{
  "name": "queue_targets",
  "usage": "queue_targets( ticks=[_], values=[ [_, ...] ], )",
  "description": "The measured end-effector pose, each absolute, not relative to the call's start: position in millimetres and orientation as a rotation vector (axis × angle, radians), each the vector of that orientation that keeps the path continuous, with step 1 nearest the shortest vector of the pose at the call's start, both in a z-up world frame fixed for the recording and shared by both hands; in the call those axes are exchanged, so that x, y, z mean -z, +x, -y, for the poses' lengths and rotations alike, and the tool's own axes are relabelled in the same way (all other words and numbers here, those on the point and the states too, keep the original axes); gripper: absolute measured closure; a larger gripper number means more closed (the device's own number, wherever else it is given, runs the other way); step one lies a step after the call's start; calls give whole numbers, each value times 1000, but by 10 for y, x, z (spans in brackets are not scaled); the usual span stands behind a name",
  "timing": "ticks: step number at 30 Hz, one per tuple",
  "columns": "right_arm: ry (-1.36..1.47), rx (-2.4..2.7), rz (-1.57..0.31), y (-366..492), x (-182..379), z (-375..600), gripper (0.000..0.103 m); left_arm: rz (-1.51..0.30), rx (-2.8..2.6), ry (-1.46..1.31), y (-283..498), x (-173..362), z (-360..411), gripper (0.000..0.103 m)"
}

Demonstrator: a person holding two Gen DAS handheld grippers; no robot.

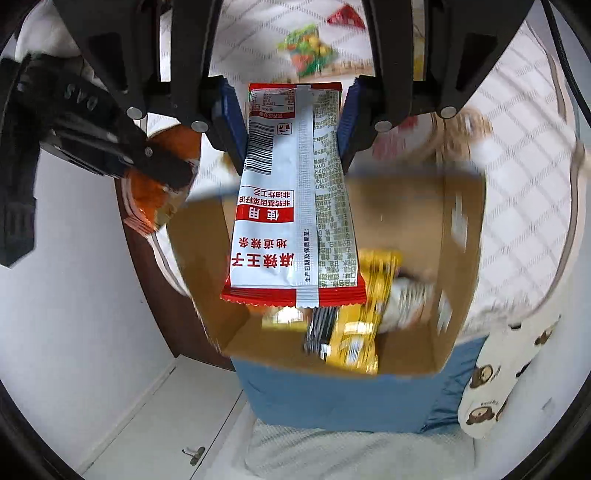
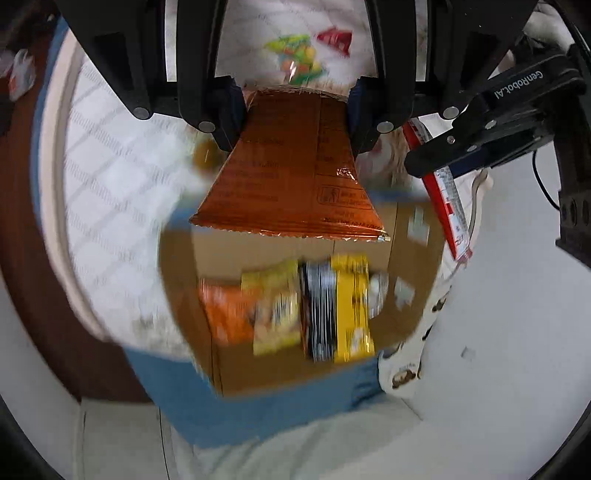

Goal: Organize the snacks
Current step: 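Carry both packets into the cardboard box and open both tools, then withdraw both tools from the box back toward the snack pile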

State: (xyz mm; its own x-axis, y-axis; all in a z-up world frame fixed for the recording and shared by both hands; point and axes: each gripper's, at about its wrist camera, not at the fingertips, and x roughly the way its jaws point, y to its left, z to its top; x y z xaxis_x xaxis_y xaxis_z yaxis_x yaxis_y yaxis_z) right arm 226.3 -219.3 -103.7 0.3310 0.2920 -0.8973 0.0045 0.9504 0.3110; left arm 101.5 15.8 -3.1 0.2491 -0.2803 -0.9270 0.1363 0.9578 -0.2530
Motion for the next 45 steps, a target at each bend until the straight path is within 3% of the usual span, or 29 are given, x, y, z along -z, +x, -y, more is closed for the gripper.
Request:
queue_targets(
  ticks=[5,10,20,21,22,23,25,26,27,31,45],
  values=[
    [176,-137,-1257,2990,1152,2093,57,-1402,305,-167,1782,281,-60,61],
    [139,-113,-1353,3434,1617,2001,57,-1536,288,-193,2303,732,70,61],
    [93,-117,-1510,3645,2203,1963,57,-1721,280,-190,2489,1409,256,58],
    [103,-122,-1529,3664,2260,1966,54,-1735,274,-192,2482,1456,256,57],
    [112,-123,-1547,3674,2293,1973,42,-1740,269,-189,2486,1477,250,56],
    [105,-120,-1562,3684,2319,1972,34,-1744,258,-180,2502,1501,247,48],
    [83,-112,-1560,3699,2315,1958,18,-1730,242,-145,2511,1518,238,28],
    [75,-111,-1559,3705,2309,1950,16,-1719,235,-137,2519,1504,227,19],
    [77,-108,-1560,3710,2305,1951,15,-1706,235,-132,2525,1478,214,16],
    [78,-103,-1558,3733,2264,1949,10,-1669,223,-116,2533,1373,162,16],
    [103,-67,-1380,3476,1640,2021,10,-1339,105,11,2135,446,-167,16]
  ],
)
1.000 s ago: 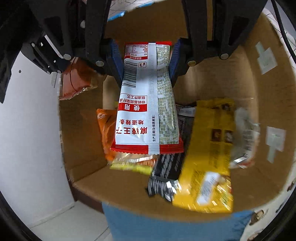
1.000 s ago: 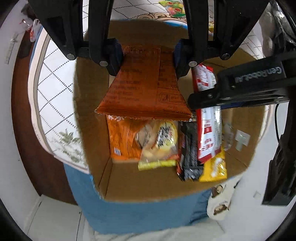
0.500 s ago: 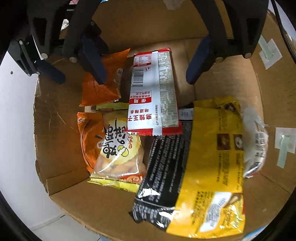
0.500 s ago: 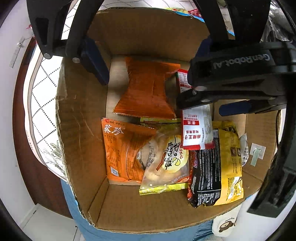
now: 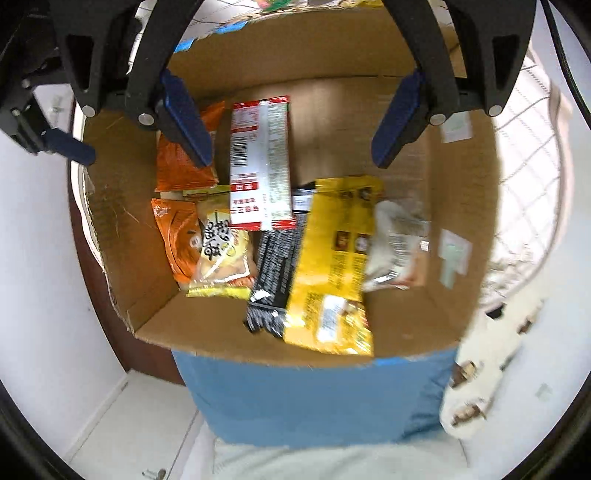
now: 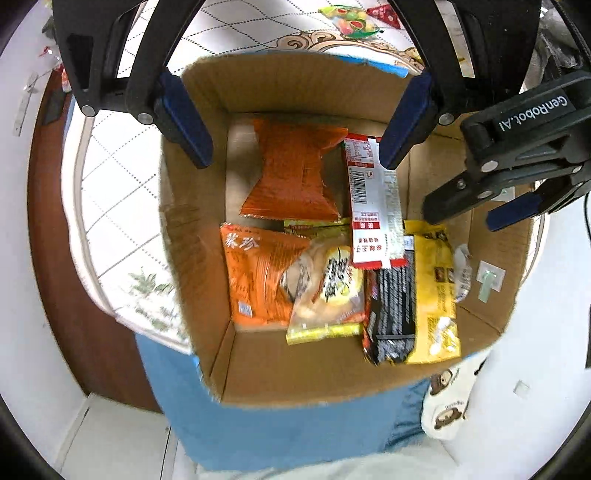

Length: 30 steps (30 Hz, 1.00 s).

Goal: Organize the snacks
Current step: 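Withdraw both tools from the box back toward the snack pile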

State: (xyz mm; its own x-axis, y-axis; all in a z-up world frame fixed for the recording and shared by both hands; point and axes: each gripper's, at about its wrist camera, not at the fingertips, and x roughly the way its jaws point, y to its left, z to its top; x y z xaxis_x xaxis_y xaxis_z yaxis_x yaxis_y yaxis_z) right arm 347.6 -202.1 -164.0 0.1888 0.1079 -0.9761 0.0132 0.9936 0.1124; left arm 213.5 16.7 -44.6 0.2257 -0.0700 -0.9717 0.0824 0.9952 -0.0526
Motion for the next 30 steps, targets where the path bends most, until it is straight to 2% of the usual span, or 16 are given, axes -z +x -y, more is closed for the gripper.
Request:
queue_targets(
  ticks=[20,26,30],
  values=[
    [87,-70,-1133,2696,847,1816,10,-1028,36,27,1246,-356,-412,16],
    [143,-109,-1121,2449,788,1767,10,-1005,33,16,996,-446,-521,16],
    [213,-162,-1176,2237,967,1707,10,-1030,6,31,740,-319,-703,16]
  ],
)
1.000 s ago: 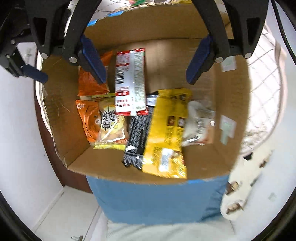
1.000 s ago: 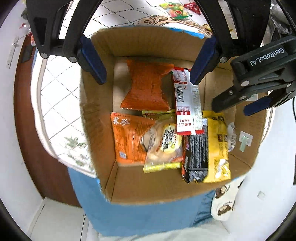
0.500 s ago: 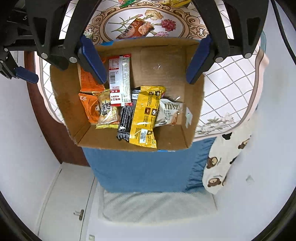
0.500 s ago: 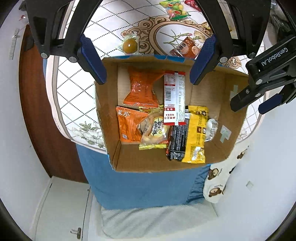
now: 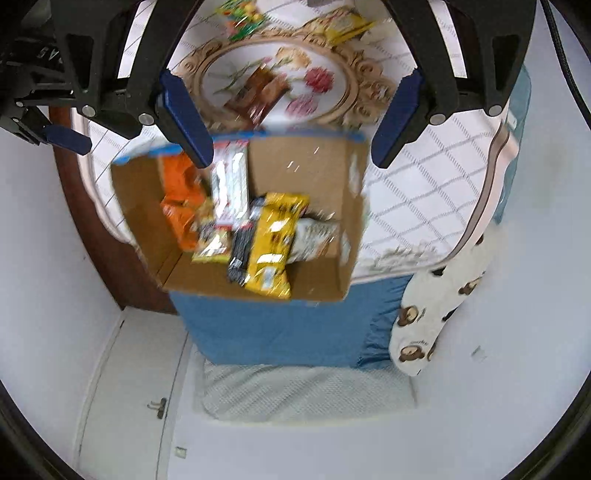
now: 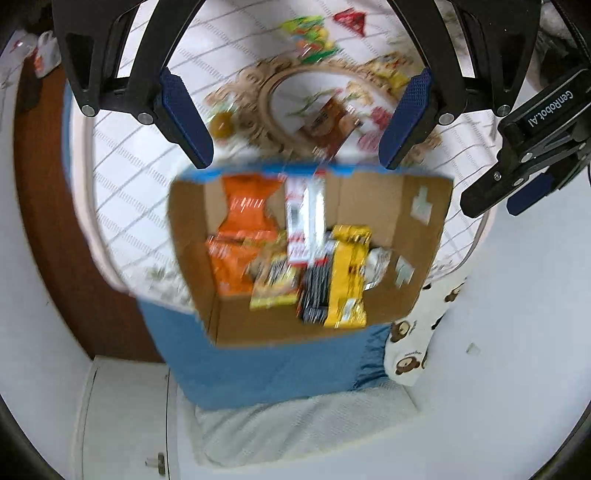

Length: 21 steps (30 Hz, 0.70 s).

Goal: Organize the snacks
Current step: 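Withdraw both tools from the box back toward the snack pile, then grasp the white wafer bar with the left tool while the right tool grasps the yellow GUOBA bag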

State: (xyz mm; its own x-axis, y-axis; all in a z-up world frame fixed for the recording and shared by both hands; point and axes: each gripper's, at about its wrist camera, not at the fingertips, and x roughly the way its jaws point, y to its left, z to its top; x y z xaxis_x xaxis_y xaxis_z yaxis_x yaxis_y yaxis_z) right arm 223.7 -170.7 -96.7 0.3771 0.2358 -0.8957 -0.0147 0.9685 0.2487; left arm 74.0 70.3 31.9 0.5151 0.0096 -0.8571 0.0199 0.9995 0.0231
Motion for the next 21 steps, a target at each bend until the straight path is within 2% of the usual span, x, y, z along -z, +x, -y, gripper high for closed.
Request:
queue_targets(
  ticks=[5,6,7,8,9,13,21],
  values=[
    [226,-203,-1309,1938,1530,1503,10,-1142,-65,23,422,104,-1094,16],
    [230,-212,-1338,1877,1645,1460,16,-1191,-81,2,321,263,-1233,16],
    [230,-227,-1372,1815,1768,1410,29,-1218,-95,-7,262,353,-1312,16],
    [221,-243,-1421,1732,1942,1334,35,-1257,-117,-21,176,481,-1420,16],
    [224,-249,-1452,1671,2062,1291,36,-1309,-136,-48,59,657,-1567,16],
    [219,-300,-1545,1486,2465,1050,36,-1433,-214,-103,-318,1126,-1952,16],
    [135,-382,-1608,1381,2800,538,36,-1600,-234,-228,-688,1871,-2261,16]
  ],
)
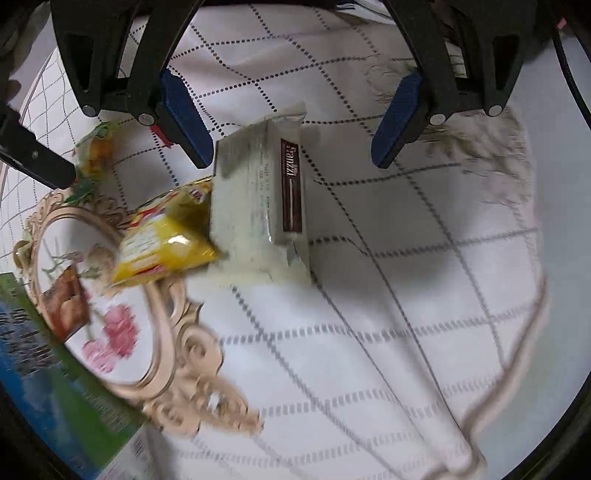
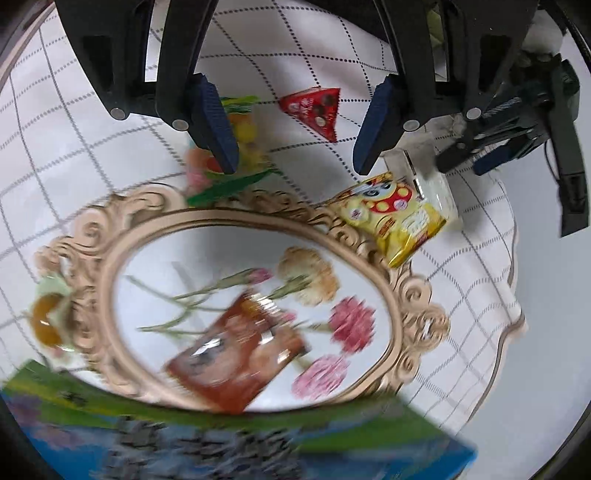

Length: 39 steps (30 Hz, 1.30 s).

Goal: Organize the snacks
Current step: 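Grasp the white wafer bar with the left tool while the right tool grasps the yellow GUOBA bag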

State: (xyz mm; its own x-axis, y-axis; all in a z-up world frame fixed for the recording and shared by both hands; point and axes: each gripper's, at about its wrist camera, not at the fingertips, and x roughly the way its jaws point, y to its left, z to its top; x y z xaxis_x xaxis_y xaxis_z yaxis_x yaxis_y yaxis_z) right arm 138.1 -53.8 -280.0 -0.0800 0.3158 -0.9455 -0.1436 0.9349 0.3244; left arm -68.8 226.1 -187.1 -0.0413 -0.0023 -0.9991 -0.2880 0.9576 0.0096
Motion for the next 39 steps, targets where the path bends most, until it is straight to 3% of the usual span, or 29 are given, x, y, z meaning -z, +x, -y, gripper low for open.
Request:
queue_targets(
  ticks=[4,6,9,15,21,23,26,39],
  values=[
    [99,-397,-1623,1334,2877,377,36,-1603,-221,-239,-627,2109,-2210,16],
    [78,-404,-1627,1336,2887,311,36,-1564,-231,-221,-611,2128,-2201,34],
    [51,-421,-1620,1333,2886,195,36,-1547,-235,-270,-648,2110,-2278,51],
    [18,-492,-1592,1348,2951,-198,36,-1499,-275,-272,-798,1958,-2512,51],
    [-62,-533,-1532,1411,3140,-681,36,-1523,-257,-349,-842,2070,-2666,42],
    [-47,-509,-1539,1440,3203,-688,40,-1524,-258,-354,-832,2089,-2661,42],
    [-3,-459,-1594,1483,3180,-562,48,-1514,-249,-300,-742,2100,-2588,52],
    [128,-262,-1672,1775,2881,694,50,-1484,-142,-214,-412,1932,-1932,51]
  ],
)
